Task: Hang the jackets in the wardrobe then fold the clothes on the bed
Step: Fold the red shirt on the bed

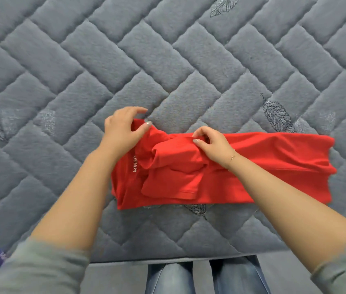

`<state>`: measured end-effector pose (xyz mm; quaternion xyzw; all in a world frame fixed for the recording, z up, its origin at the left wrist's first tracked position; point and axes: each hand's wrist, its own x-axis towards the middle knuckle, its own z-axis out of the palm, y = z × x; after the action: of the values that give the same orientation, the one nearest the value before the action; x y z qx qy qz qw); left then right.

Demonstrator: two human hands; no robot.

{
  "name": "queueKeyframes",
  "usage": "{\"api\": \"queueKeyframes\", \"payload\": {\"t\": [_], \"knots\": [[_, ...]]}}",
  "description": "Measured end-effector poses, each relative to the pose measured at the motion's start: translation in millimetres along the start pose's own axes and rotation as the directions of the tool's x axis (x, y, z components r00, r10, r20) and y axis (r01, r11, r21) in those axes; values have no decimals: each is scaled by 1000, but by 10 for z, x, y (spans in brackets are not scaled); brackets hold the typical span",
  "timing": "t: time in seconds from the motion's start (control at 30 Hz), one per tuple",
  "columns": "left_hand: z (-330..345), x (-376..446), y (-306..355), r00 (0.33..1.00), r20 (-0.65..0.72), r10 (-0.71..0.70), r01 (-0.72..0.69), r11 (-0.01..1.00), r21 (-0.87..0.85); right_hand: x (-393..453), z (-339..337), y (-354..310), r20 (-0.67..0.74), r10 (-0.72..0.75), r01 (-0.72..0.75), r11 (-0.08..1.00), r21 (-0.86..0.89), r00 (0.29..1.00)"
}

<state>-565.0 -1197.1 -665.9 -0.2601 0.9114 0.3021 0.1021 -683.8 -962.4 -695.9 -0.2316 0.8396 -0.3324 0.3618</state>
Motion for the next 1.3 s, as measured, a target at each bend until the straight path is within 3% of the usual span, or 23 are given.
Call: {"api": "queueKeyframes", "payload": {"t": [0.1, 0.23, 0.3, 0.37, 0.43, 0.5, 0.53, 0.6, 0.7, 0.77, 0.87, 0.93, 1.03, 1.1, 1.17, 1.23, 1.3], "knots": [[-51, 174, -125, 953, 303, 9, -50, 991, 126, -30, 79, 14, -10, -22, 22, 999, -36, 1000], [-279, 249, -368, 909, 408, -82, 92, 996, -4, -63, 80, -17, -47, -69, 68, 997, -34, 996], [-253, 235, -466, 912, 374, -167, 205, 977, -64, -48, 71, -41, -74, -60, 58, 998, -25, 995], [-134, 147, -484, 937, 277, -210, 220, 975, -4, -63, 83, -77, -78, -40, 38, 999, -26, 996], [-41, 1, -396, 985, 53, -165, 162, 985, 54, -121, 117, -112, -100, -43, 41, 999, -27, 994], [2, -203, -208, 980, -183, -74, 69, 997, -32, -221, 160, -138, -195, -44, 40, 999, -25, 980], [39, -311, -119, 975, -207, -79, 59, 993, -105, -291, 186, -142, -271, -26, 22, 1000, -17, 962], [164, -544, 35, 980, -89, -180, 161, 968, -194, -455, 244, -124, -413, 72, -77, 997, 5, 908], [409, -807, 112, 958, 73, -277, 280, 959, -35, -644, 350, -74, -443, 254, -272, 962, 22, 860], [520, -890, 124, 984, 35, -176, 177, 983, -37, -665, 402, -45, -394, 298, -313, 949, 27, 869], [536, -925, 124, 987, -123, 101, -120, 979, -164, -607, 378, -27, -363, 352, -312, 935, 166, 862], [461, -943, 96, 984, -104, 141, -165, 945, -281, -574, 350, -13, -337, 375, -311, 922, 230, 864], [433, -957, 3, 995, 65, 70, -52, 967, -250, -586, 354, 23, -307, 326, -308, 945, 109, 894], [469, -928, -36, 973, 196, -125, 168, 961, -221, -619, 367, 58, -312, 266, -304, 949, -80, 912], [456, -915, 15, 917, 223, -331, 379, 899, -221, -636, 372, 87, -320, 222, -298, 930, -213, 921], [438, -932, 119, 924, 28, -382, 379, 900, -216, -628, 373, 103, -316, 219, -303, 920, -248, 923], [455, -989, 276, 932, -274, -236, 184, 962, -200, -623, 378, 104, -329, 219, -297, 932, -209, 919]]}}
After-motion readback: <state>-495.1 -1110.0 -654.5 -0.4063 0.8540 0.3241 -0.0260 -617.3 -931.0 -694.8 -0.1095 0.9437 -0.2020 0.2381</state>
